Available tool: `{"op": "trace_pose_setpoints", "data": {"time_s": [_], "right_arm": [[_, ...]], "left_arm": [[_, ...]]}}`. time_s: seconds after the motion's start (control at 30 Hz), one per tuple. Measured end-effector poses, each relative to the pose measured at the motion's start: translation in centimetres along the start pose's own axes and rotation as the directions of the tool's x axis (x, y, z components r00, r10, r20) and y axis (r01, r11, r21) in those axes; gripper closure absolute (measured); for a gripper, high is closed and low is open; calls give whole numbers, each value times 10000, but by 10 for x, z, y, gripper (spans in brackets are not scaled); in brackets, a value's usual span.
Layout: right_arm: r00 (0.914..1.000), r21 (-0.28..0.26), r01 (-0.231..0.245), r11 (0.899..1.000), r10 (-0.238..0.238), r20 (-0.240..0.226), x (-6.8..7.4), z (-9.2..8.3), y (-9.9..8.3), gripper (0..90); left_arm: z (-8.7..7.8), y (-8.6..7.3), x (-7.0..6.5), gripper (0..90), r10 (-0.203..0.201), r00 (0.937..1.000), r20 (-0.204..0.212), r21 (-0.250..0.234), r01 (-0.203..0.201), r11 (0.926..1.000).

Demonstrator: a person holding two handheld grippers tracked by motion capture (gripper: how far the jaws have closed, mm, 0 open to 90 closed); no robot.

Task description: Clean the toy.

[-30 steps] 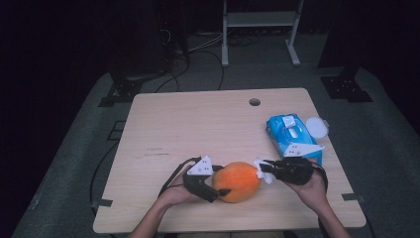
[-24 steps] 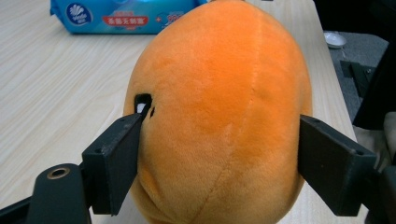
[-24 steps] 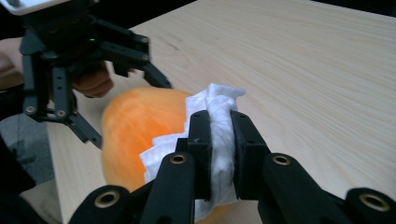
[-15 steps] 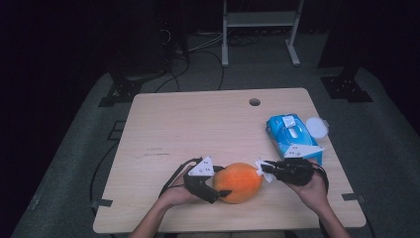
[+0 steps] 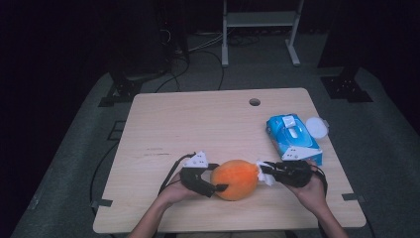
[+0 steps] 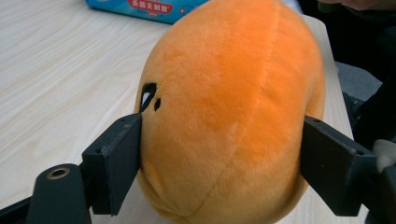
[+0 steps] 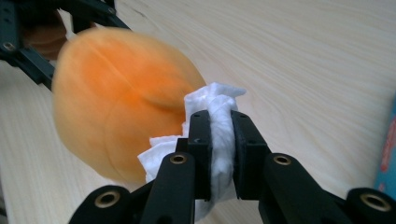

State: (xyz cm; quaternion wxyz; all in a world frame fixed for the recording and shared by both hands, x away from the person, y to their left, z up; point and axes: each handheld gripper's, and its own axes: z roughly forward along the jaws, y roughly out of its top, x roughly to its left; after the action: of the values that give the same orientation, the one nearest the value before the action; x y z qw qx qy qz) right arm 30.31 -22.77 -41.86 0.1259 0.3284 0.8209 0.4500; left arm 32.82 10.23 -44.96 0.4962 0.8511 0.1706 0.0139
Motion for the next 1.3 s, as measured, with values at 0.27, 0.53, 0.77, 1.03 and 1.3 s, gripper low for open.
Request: {"op": "trace_pose_setpoints", "data": {"time_s": [0.27,0.53,0.77,1.03,1.3], "right_arm": [[9945,-927,208,9955,-302,-1007,19,-8,15,784],[9991,-479,-114,9988,94,-410,4,-5,3,784],[9938,-843,370,9958,-455,-1013,24,1,16,783],[9982,-817,-85,9966,37,-594,10,-6,10,782],[9922,-842,736,9937,-815,-944,31,3,23,780]], "left_arm": [[2,0,0,179,-193,9998,-40,-84,193,9998],[2,3,-1,168,-419,9987,-277,-327,410,9986],[5,6,-6,172,-192,9993,-323,-249,184,9995],[8,8,-9,170,-225,9992,-344,-453,210,9988],[9,12,-16,177,76,9981,-607,-380,-99,9992]]}}
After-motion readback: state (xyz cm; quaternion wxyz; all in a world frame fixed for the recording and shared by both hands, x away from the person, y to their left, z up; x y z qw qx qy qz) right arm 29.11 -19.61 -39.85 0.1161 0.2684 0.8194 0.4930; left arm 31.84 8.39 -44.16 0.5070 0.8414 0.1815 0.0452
